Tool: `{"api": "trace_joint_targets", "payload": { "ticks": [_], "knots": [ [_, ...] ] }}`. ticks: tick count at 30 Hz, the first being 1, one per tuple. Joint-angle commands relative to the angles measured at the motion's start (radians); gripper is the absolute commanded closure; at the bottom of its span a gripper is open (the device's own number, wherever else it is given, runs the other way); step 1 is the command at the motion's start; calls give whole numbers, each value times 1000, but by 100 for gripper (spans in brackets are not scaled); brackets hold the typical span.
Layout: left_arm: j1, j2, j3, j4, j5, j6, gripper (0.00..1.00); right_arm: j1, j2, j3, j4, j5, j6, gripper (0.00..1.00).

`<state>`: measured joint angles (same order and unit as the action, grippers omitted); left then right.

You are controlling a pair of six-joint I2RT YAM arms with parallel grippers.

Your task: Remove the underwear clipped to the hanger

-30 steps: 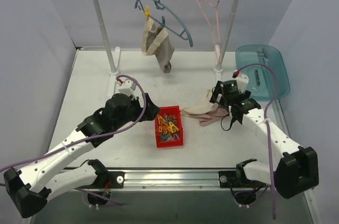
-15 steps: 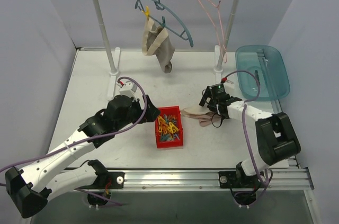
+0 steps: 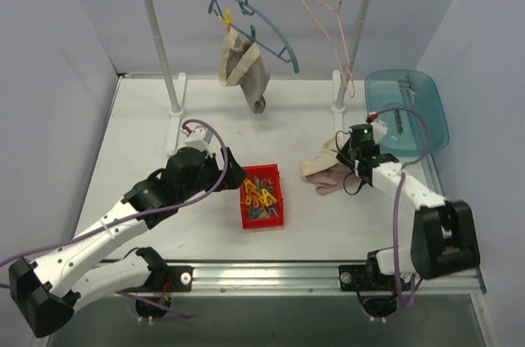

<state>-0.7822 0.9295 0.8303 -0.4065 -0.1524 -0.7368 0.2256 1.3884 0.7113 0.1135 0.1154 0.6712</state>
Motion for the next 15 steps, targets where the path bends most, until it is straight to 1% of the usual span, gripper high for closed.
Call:
{"api": "trace_joint_targets", "payload": {
  "ticks": [1, 2, 4, 5, 6, 7, 9, 10, 12, 15],
  "knots": [
    [12, -17, 1, 38, 7, -7, 6, -112, -220, 111, -60, 6, -30, 100],
    [14, -17, 0, 44, 8, -7, 6, -149, -239, 178, -72, 6, -50, 100],
    [15, -15, 3, 52, 13, -7, 6, -285, -238, 256, -86, -37, -62, 100],
    [18, -12, 3, 60, 14, -6, 6, -336, -220, 337, -84, -64, -65, 100],
    [20, -9, 4, 64, 17, -6, 6, -379, -194, 377, -84, -92, -67, 100],
    [20, -8, 4, 66, 19, -6, 6, -449, -134, 414, -83, -152, -64, 100],
    [20, 2, 15, 69, 24, -1, 6, -498, -74, 515, -55, -195, -53, 100],
    [18, 5, 19, 71, 28, -1, 6, -537, -11, 554, -49, -229, -50, 100],
    [21, 8, 24, 72, 30, 0, 6, -560, 52, 643, -40, -232, -38, 100],
    [21, 12, 24, 80, 24, 2, 6, -583, 200, 691, 12, -252, -15, 100]
  ]
}}
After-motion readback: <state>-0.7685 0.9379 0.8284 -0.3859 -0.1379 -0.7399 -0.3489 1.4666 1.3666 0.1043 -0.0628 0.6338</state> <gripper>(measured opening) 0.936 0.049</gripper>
